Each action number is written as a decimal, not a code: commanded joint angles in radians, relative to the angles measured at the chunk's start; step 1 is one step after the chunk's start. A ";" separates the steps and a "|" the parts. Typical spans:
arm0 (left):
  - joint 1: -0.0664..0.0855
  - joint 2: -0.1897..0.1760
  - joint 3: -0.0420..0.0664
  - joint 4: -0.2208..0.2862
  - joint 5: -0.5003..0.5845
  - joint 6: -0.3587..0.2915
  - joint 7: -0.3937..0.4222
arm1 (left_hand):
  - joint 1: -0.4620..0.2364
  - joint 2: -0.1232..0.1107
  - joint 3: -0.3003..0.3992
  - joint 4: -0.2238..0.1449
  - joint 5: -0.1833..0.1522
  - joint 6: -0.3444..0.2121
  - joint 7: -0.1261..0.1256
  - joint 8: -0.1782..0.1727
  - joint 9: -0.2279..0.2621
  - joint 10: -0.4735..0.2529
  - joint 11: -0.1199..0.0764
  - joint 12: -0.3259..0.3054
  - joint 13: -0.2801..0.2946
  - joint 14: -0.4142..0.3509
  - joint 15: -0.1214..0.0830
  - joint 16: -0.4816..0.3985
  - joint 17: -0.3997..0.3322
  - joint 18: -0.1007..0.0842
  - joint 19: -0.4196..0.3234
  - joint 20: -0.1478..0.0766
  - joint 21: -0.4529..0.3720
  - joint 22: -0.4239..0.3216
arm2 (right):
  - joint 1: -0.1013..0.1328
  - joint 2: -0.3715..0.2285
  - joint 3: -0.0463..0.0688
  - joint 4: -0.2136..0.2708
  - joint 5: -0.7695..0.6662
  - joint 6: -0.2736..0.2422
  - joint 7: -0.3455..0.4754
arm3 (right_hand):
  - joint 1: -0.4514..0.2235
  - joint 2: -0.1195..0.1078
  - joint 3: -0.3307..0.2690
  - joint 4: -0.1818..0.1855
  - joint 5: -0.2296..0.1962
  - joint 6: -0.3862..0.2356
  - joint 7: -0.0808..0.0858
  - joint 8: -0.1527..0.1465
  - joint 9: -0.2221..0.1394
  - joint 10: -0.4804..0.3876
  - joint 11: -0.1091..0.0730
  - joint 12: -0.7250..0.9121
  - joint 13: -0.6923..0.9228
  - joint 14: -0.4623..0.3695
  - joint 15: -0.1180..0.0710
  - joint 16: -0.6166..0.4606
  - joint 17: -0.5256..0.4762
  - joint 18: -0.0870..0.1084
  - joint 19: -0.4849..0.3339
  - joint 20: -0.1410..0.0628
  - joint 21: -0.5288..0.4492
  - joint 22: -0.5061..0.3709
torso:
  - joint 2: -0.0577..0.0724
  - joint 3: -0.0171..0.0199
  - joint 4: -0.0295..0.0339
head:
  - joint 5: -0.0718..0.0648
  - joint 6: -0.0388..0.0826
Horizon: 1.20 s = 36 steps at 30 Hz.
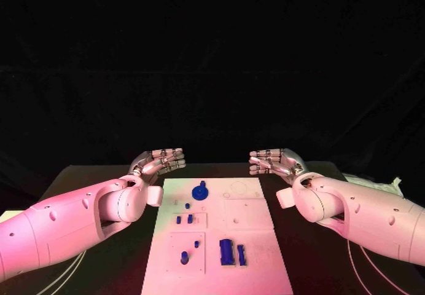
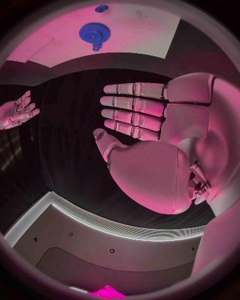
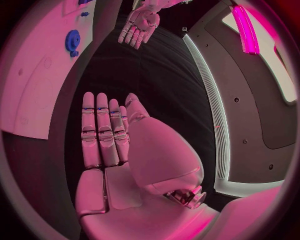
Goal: Assemble the parts on the task board
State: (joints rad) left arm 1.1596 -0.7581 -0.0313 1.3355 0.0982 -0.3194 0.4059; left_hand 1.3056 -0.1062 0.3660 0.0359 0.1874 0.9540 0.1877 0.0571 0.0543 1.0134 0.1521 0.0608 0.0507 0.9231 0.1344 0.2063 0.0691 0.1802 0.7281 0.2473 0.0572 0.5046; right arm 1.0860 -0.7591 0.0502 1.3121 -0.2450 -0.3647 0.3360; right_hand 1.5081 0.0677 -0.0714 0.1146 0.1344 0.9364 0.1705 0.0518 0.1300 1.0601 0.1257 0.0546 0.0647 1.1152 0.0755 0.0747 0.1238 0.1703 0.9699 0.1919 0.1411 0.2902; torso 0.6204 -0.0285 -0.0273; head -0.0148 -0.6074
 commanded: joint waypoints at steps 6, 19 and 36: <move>-0.019 -0.005 0.006 0.043 -0.017 -0.076 0.019 | -0.592 0.106 -0.166 -0.036 -0.085 -0.431 -0.085 -0.057 -0.054 -0.458 -0.068 -0.061 -0.051 -0.418 -0.061 -0.093 -0.069 -0.071 -0.329 -0.112 -0.057 -0.228 | -0.007 -0.005 -0.010 0.053 0.044 -0.081 0.033 | -0.681 -0.068 0.071 -0.115 -0.062 -0.423 -0.077 -0.052 -0.059 -0.479 -0.126 -0.055 -0.065 -0.503 -0.076 -0.075 -0.124 -0.068 -0.439 -0.087 -0.064 -0.131 | -0.038 0.0142 0.0140 | 0.007 0.002; -0.095 -0.019 0.027 0.204 -0.085 -0.391 0.099 | -0.885 0.106 -0.248 -0.036 -0.187 -0.646 -0.188 -0.057 -0.054 -0.687 -0.152 -0.061 -0.051 -0.626 -0.134 -0.206 -0.069 -0.104 -0.494 -0.168 -0.057 -0.342 | -0.033 -0.019 -0.046 0.235 0.223 -0.370 0.167 | -1.022 -0.068 0.071 -0.115 -0.134 -0.635 -0.171 -0.052 -0.130 -0.719 -0.126 -0.055 -0.065 -0.756 -0.076 -0.075 -0.124 -0.170 -0.657 -0.192 -0.141 -0.197 | -0.076 0.0285 0.0273 | 0.015 0.007; -0.110 -0.022 0.031 0.234 -0.098 -0.451 0.114 | -1.098 0.106 -0.366 -0.036 -0.187 -0.802 -0.188 -0.057 -0.054 -0.852 -0.152 -0.061 -0.051 -0.776 -0.134 -0.206 -0.069 -0.180 -0.610 -0.247 -0.057 -0.424 | -0.036 -0.021 -0.050 0.258 0.245 -0.405 0.184 | -1.269 -0.068 0.071 -0.115 -0.134 -0.788 -0.171 -0.052 -0.130 -0.892 -0.126 -0.055 -0.065 -0.939 -0.076 -0.075 -0.124 -0.170 -0.816 -0.192 -0.141 -0.290 | -0.076 0.0285 0.0273 | 0.015 0.007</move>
State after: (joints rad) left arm 1.0502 -0.7808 -0.0011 1.5675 0.0162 -0.7495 0.4949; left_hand 0.2806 -0.0002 0.0504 0.0007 0.0064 0.2047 0.0033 0.0067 0.0012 0.2175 0.0016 0.0068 0.0011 0.1979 0.0005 0.0108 0.0012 0.0150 0.1584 0.0087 0.0061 0.1085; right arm 1.0504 -0.7803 -0.0003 1.5681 -0.0064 -0.7576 0.4958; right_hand 0.3237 0.0003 -0.0024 0.0066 0.0052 0.2006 0.0022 0.0070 0.0023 0.2265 0.0002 0.0066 0.0014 0.2393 -0.0002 0.0061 0.0014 0.0215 0.2076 0.0038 0.0075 0.0183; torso 0.5444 0.0001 0.0000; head 0.0000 -0.6000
